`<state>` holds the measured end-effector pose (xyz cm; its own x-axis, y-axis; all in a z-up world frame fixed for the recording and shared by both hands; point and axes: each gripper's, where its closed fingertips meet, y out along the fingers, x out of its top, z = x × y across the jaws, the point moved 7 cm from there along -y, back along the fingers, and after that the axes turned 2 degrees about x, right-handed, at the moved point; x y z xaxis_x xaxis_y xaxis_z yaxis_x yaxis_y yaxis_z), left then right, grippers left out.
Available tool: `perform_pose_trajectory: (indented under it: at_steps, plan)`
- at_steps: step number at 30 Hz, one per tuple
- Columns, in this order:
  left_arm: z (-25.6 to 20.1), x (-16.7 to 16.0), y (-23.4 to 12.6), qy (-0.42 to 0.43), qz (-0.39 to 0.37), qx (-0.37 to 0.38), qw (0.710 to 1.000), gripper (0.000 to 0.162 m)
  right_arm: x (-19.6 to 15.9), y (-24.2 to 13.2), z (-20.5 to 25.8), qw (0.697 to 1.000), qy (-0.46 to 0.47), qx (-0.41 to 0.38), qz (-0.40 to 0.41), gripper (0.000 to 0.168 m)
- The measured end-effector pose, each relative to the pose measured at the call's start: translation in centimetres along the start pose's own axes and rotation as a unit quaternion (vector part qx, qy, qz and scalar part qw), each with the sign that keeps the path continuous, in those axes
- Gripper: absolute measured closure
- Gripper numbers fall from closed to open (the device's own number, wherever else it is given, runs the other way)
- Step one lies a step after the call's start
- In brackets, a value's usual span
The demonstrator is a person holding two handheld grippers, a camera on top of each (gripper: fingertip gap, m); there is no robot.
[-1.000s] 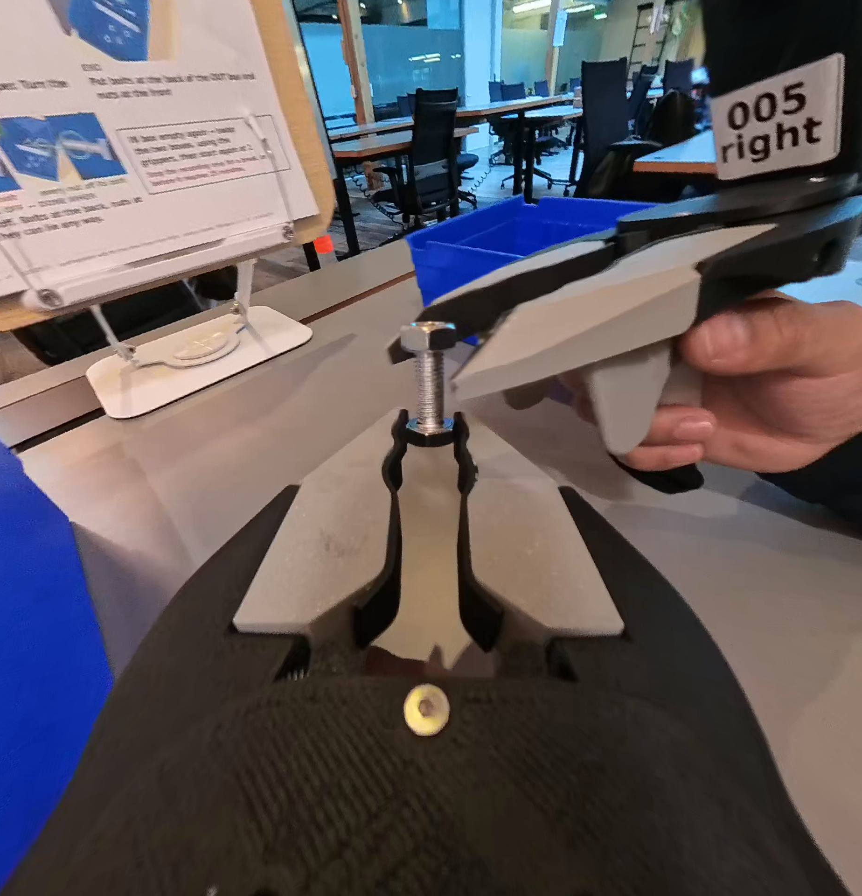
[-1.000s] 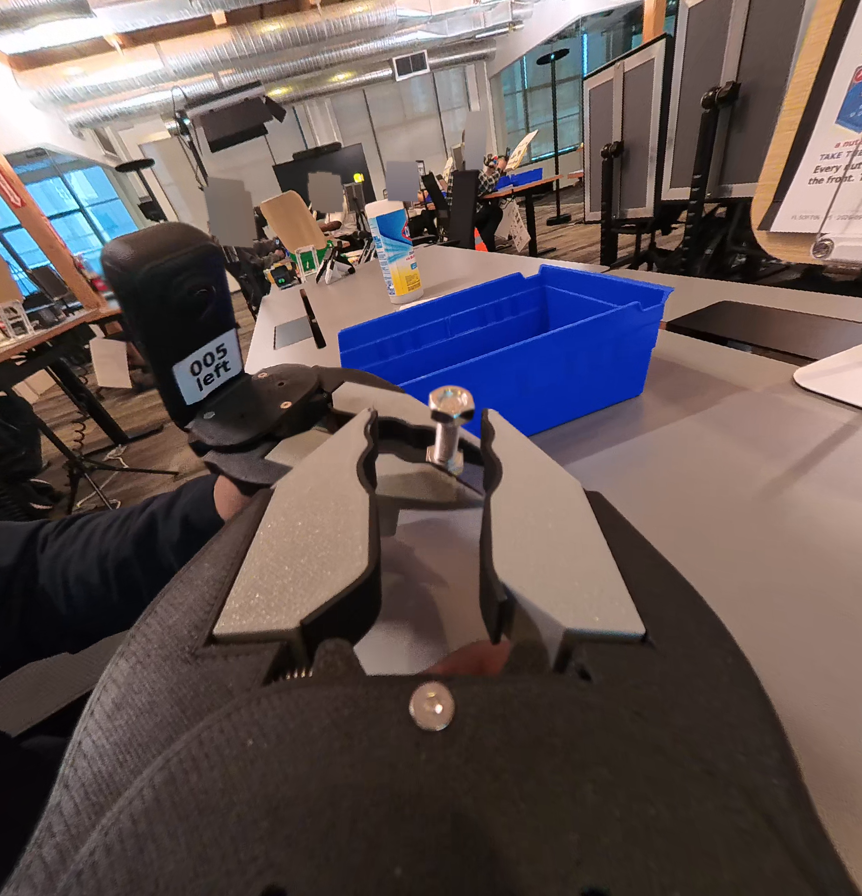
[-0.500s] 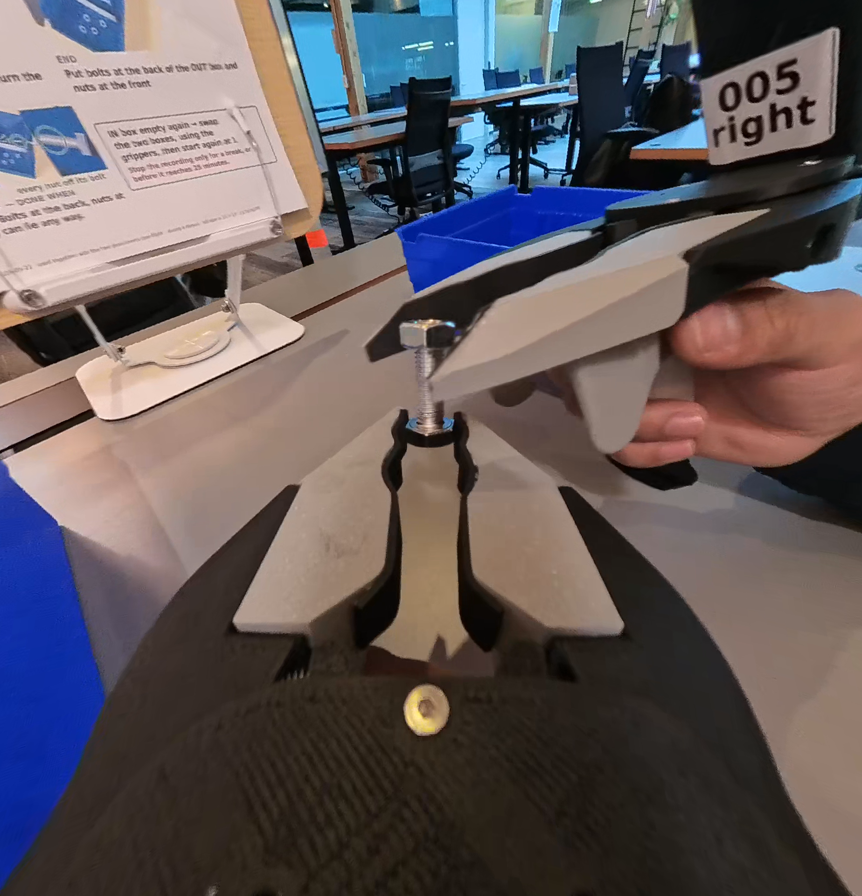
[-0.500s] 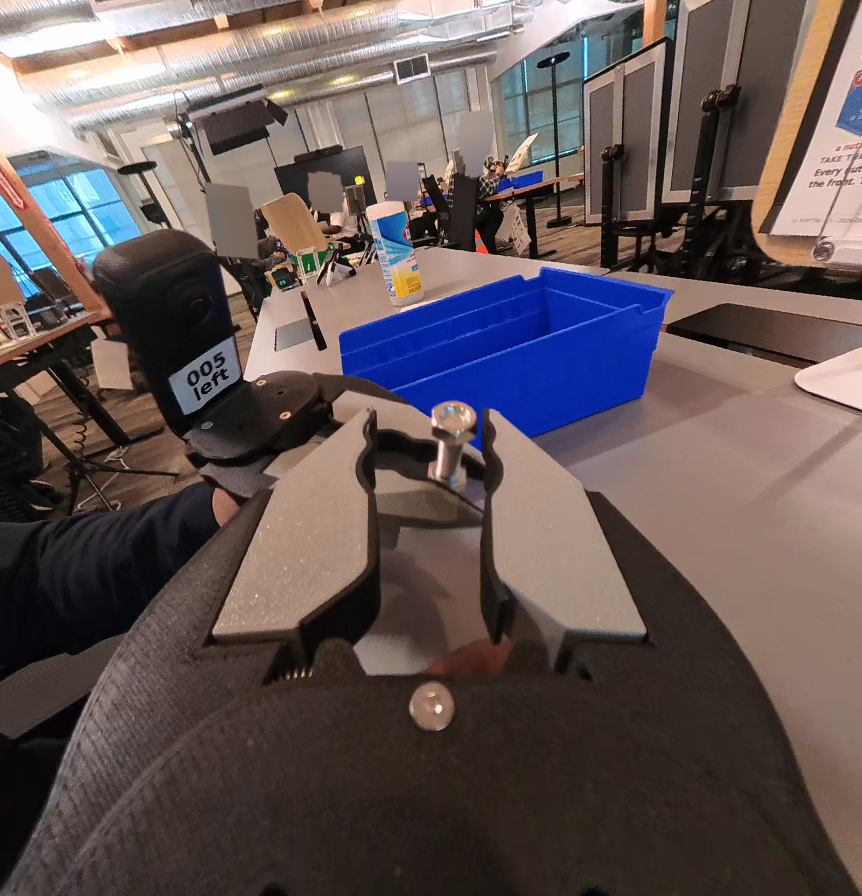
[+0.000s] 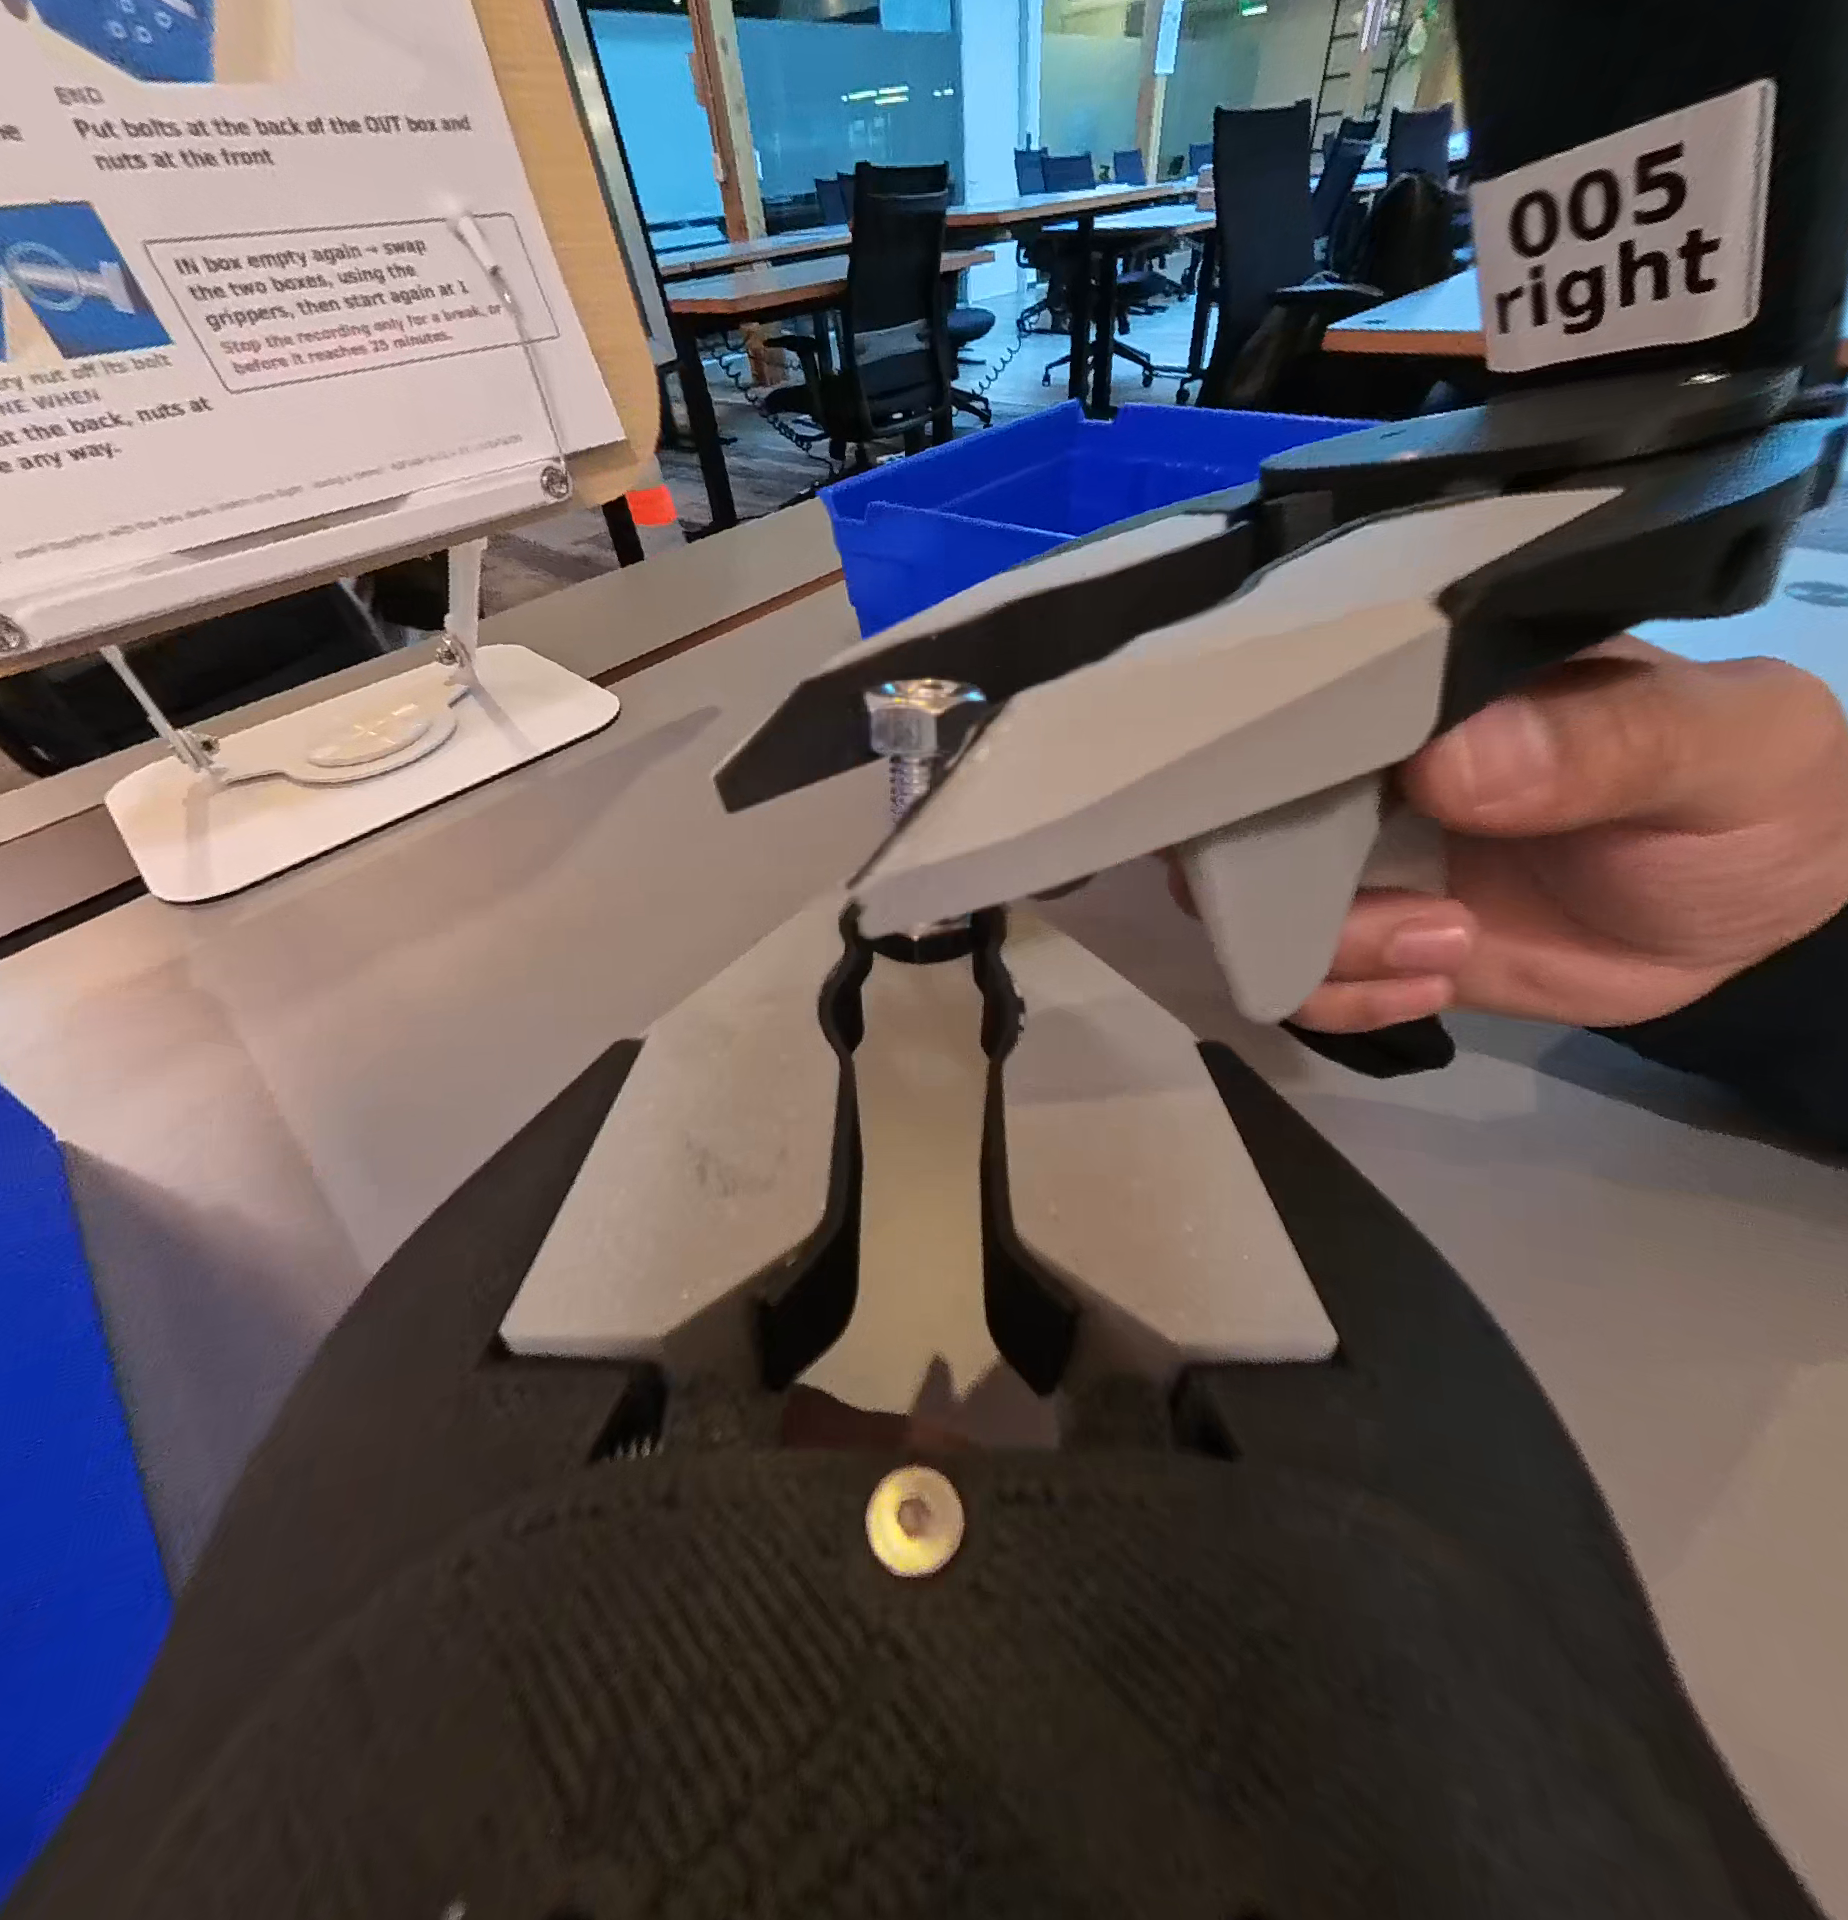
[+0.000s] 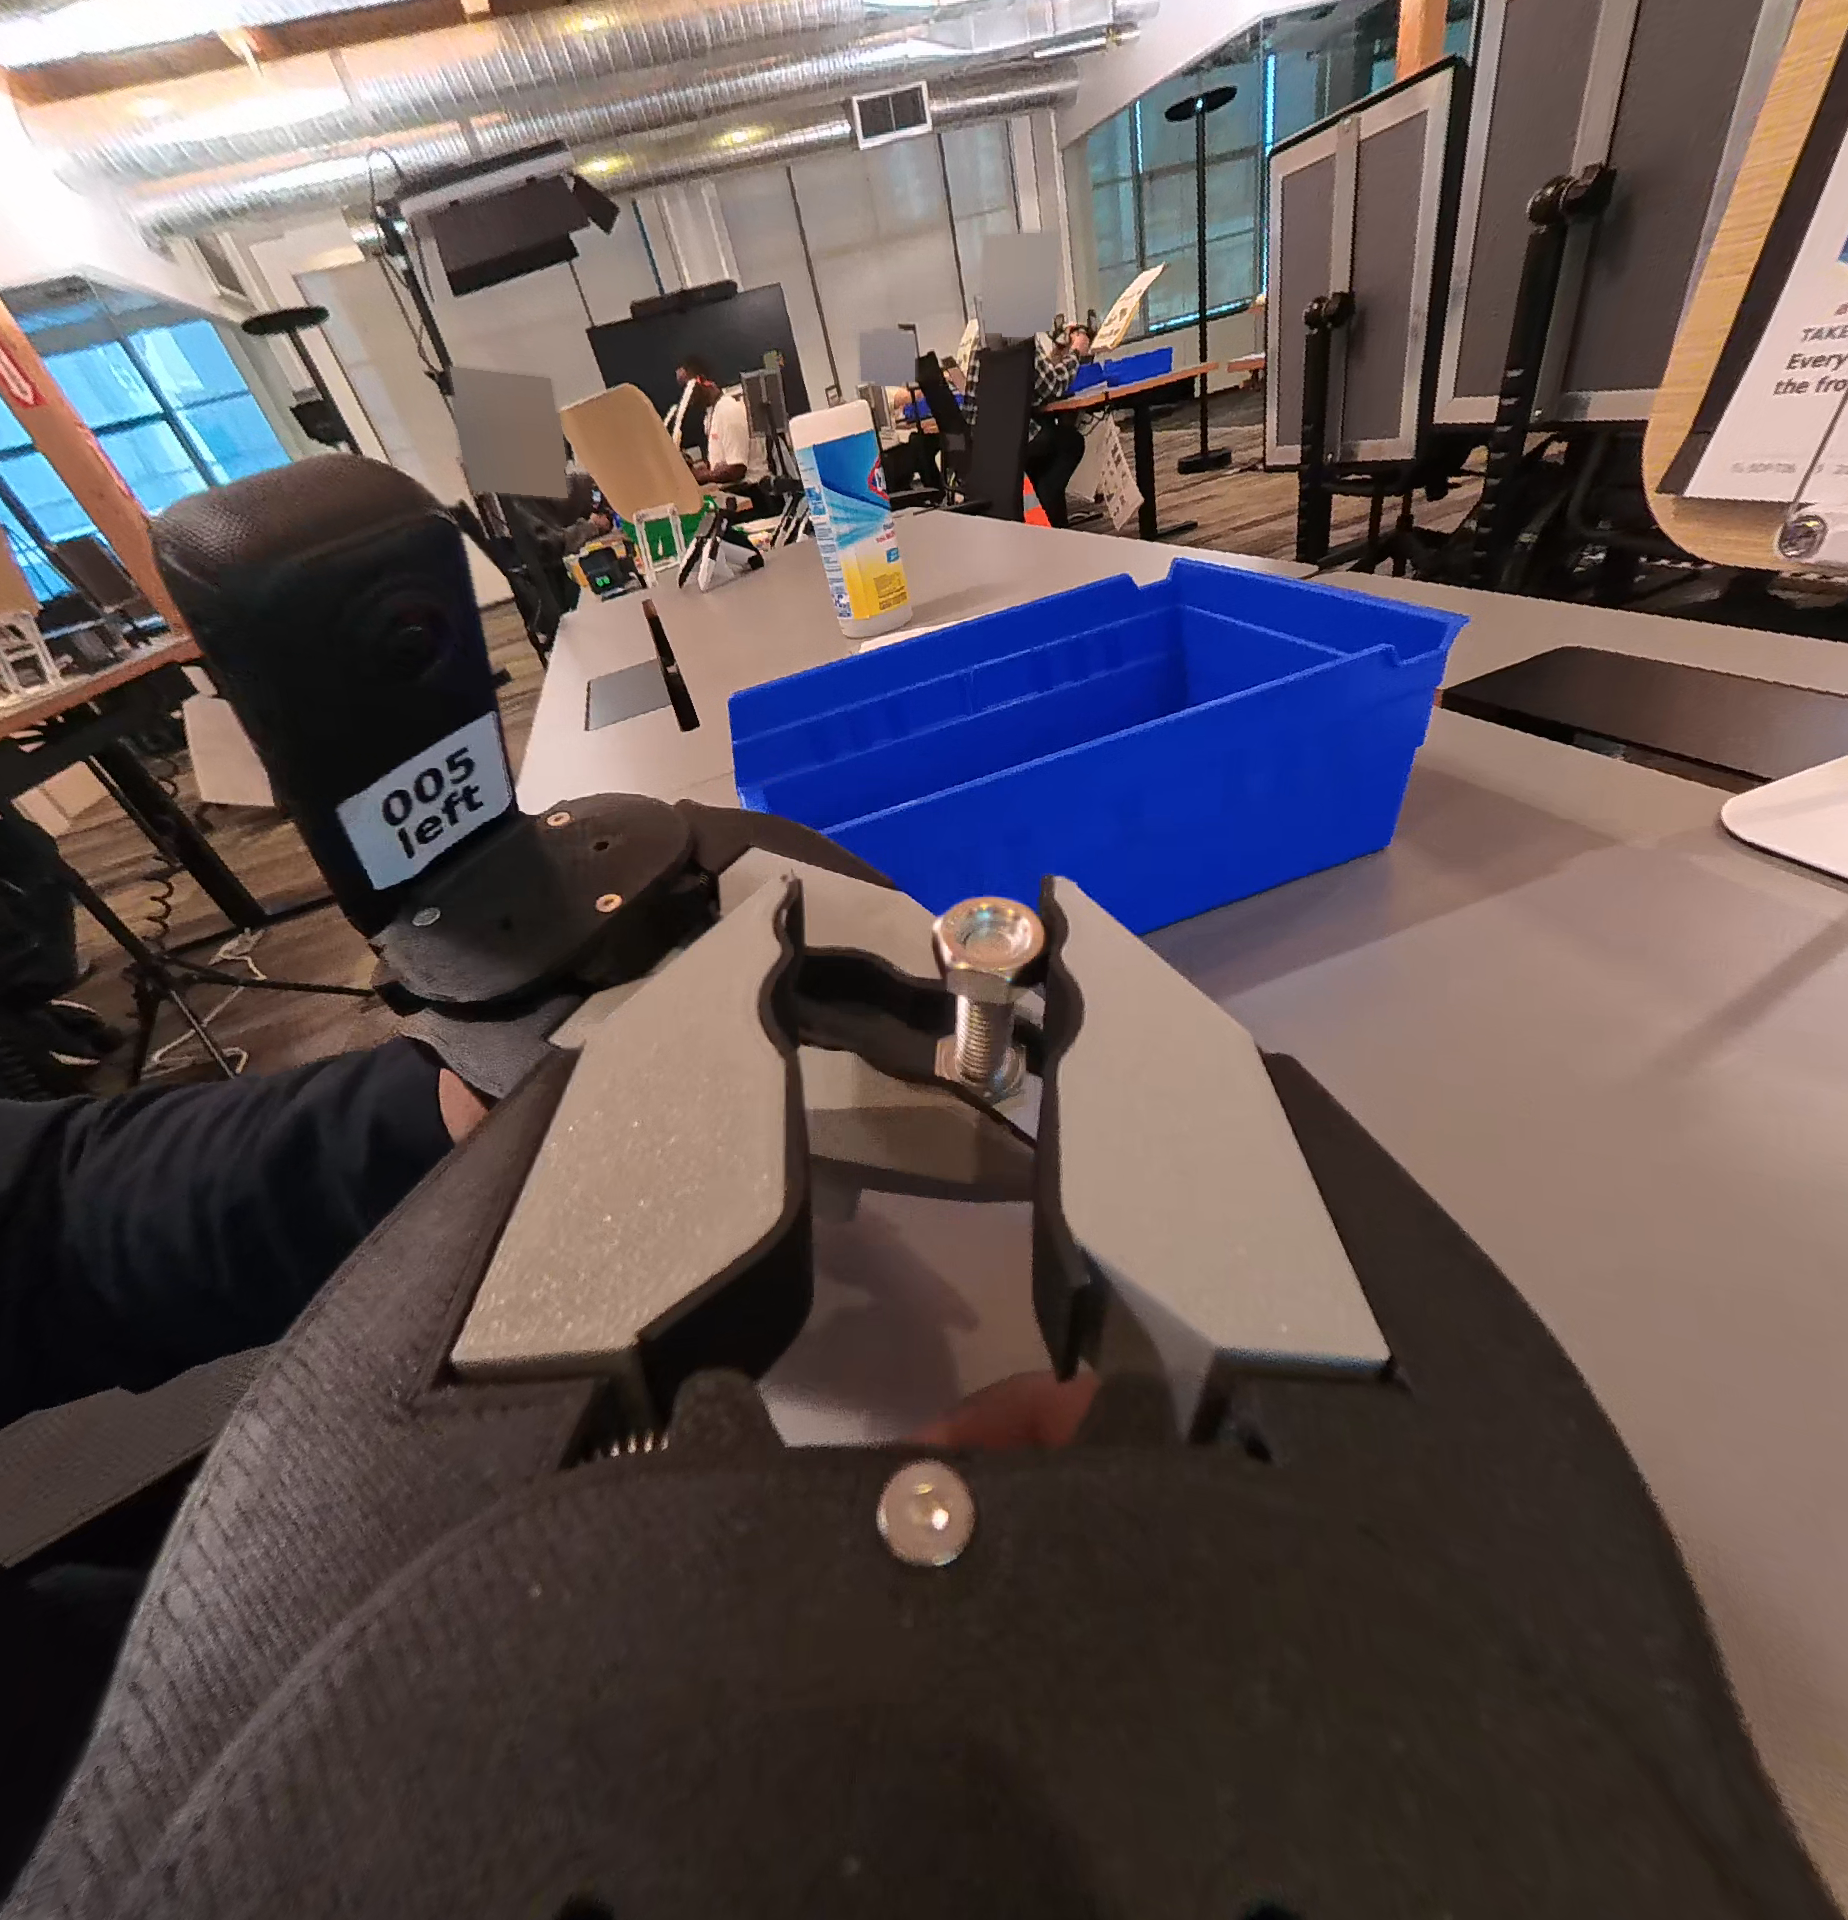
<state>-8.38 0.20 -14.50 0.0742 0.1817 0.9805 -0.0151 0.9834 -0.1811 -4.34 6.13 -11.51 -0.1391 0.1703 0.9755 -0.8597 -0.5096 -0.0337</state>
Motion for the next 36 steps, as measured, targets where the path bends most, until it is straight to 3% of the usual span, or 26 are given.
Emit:
perform_pose_trajectory:
  at_steps: [12, 21, 28, 30, 36]
  plan:
    - [2.8, 0.0, -1.0, -0.029, -0.003, 0.059, 0.998, 0.145, 0.7, -1.3, -0.4, 1.0, 0.002, -0.005, -0.019, 0.129]
    - [1.6, -0.1, -0.4, -0.016, 0.005, 0.038, 0.999, 0.145, 0.4, -0.6, -0.3, 1.0, 0.005, -0.008, -0.016, 0.127]
    - [0.6, -0.1, -0.1, -0.005, 0.011, 0.017, 1.0, 0.145, 0.1, 0.0, -0.5, 1.0, 0.0, -0.02, -0.011, 0.14]
    - [0.3, -0.1, 0.0, -0.002, 0.01, 0.011, 1.0, 0.145, -0.1, 0.1, -0.6, 1.0, -0.002, -0.024, -0.007, 0.152]
    - [0.2, -0.1, 0.0, -0.015, 0.007, -0.005, 1.0, 0.146, 0.0, 0.0, -0.7, 1.0, -0.005, -0.024, -0.005, 0.152]
